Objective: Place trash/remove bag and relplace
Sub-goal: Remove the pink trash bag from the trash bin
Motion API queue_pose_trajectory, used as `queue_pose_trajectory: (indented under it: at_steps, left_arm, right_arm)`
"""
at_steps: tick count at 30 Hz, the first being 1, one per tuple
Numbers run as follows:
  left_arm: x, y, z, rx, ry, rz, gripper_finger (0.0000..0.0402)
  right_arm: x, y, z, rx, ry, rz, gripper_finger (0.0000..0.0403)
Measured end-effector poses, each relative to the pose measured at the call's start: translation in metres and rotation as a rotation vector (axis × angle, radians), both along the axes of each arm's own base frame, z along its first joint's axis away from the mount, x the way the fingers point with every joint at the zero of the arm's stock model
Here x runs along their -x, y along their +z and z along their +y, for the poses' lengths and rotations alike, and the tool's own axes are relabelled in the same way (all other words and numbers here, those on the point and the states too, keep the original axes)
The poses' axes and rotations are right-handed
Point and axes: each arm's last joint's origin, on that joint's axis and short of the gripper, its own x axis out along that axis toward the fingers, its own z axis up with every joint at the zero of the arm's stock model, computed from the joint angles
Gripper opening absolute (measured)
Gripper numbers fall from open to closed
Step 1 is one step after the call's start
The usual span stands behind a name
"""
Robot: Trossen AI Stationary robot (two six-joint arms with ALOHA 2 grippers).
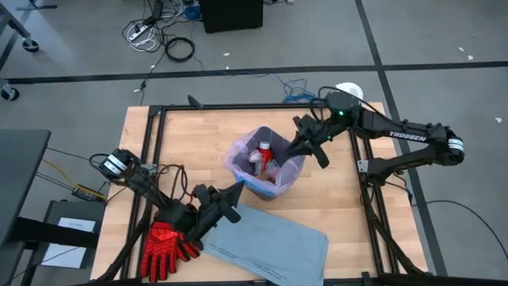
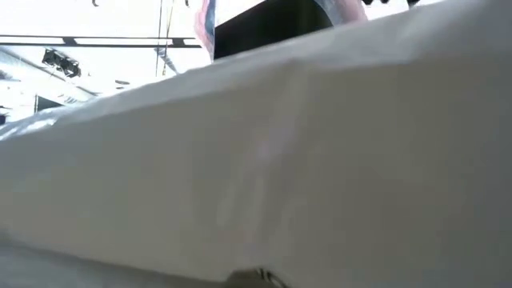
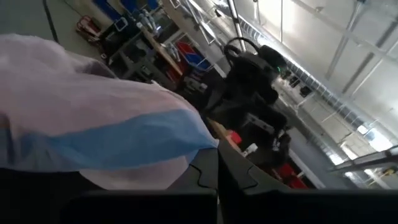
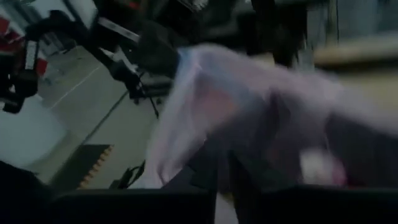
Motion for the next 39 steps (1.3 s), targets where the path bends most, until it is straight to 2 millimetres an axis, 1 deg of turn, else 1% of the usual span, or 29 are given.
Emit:
queue_pose_trajectory:
  at_steps: [4,7,11,14,17,20,26,30,33,39]
  left_arm:
    - [-0.002,0.008,-0.001,0.012,0.001,-0.014,0.0]
    - [-0.003,0.014,-0.002,0.044,0.018,-0.026,0.0]
    - [-0.007,0.026,-0.002,0.089,0.067,-0.012,0.0]
    - [-0.01,0.037,-0.004,0.094,0.098,0.025,0.0]
    - [-0.012,0.046,-0.005,0.11,0.134,0.065,0.0]
    - [-0.013,0.056,-0.006,0.1,0.143,0.09,0.0]
    - [-0.014,0.075,-0.007,0.081,0.146,0.115,0.0]
    - [-0.013,0.088,-0.01,0.063,0.138,0.133,0.0]
    - [-0.015,0.096,-0.011,0.05,0.137,0.145,0.0]
    - [-0.014,0.109,-0.016,0.026,0.129,0.173,0.0]
  right_arm:
    - [-0.005,0.009,0.013,0.103,0.004,-0.126,0.0073]
    - [-0.011,0.007,0.018,0.108,0.014,-0.138,0.0112]
    - [-0.023,0.0,0.026,0.06,0.052,-0.114,0.0159]
    - [-0.033,-0.003,0.034,0.02,0.085,-0.116,0.0181]
    - [-0.043,-0.004,0.041,-0.022,0.131,-0.153,0.0186]
    - [-0.055,-0.009,0.048,-0.062,0.18,-0.175,0.0178]
    - [-0.084,-0.029,0.061,-0.166,0.212,-0.12,0.0155]
    - [-0.095,-0.03,0.061,-0.179,0.186,-0.113,0.0138]
    - [-0.098,-0.029,0.06,-0.175,0.181,-0.115,0.0111]
    - [-0.098,-0.028,0.058,-0.128,0.181,-0.143,0.0033]
